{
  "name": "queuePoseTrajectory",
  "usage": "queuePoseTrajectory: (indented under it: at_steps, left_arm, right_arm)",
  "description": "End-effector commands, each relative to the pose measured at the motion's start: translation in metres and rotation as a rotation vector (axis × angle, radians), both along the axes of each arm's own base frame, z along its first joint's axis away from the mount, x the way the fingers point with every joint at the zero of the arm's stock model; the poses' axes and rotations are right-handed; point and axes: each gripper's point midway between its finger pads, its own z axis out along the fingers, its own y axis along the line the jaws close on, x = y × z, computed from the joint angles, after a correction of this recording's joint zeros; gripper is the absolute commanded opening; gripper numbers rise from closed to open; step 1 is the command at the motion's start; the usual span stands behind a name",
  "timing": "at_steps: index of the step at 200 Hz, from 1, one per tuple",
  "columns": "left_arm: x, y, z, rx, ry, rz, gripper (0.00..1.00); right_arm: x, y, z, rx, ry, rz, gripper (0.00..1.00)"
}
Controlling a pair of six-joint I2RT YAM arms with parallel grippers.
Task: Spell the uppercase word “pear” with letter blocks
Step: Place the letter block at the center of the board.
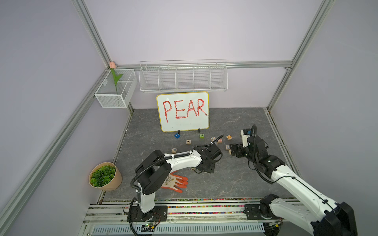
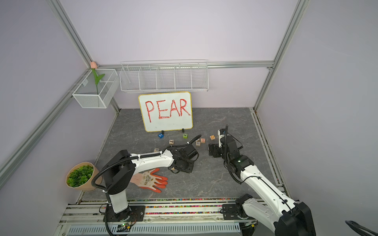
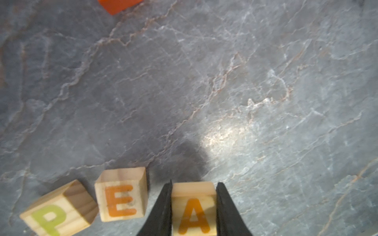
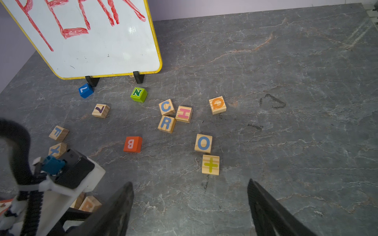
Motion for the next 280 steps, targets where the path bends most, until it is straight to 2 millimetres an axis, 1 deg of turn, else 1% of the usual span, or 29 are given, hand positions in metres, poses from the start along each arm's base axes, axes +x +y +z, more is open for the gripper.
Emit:
queuePoseTrajectory:
  at_steps: [1, 33, 88, 119, 144, 202, 211, 236, 280]
  left_arm:
    - [0.007, -0.002, -0.001, 0.012, -0.025, 0.009, 0.25]
    - [0.011, 0.005, -0.010, 0.061, -0.028, 0.030, 0.24]
    - [0.016, 0.017, -0.018, 0.082, -0.025, 0.070, 0.24]
    - [0.023, 0.022, -0.017, 0.080, -0.036, 0.094, 0.24]
    - [0.024, 0.027, -0.019, 0.084, -0.032, 0.111, 0.24]
    - [0.023, 0.021, -0.015, 0.054, -0.023, 0.109, 0.25]
    - [0.022, 0.021, -0.016, 0.050, -0.014, 0.116, 0.26]
    - [0.018, 0.022, -0.019, 0.053, 0.009, 0.131, 0.32]
    - [0.017, 0.016, -0.017, 0.032, 0.028, 0.133, 0.40]
  right_arm:
    - [-0.005, -0.006, -0.007, -0.021, 0.015, -0.020, 0.89]
    - [-0.004, -0.006, -0.006, -0.022, 0.015, -0.021, 0.89]
    - [-0.001, -0.005, -0.007, -0.027, 0.018, -0.024, 0.89]
    - [0.001, -0.003, -0.008, -0.026, 0.024, -0.021, 0.89]
    - [0.002, -0.003, -0.008, -0.027, 0.026, -0.021, 0.89]
    - [0.002, -0.003, -0.010, -0.034, 0.031, -0.022, 0.89]
    - [0.002, -0.004, -0.010, -0.036, 0.030, -0.023, 0.89]
    - [0.002, -0.004, -0.011, -0.039, 0.033, -0.023, 0.89]
    - [0.002, -0.004, -0.014, -0.043, 0.037, -0.026, 0.89]
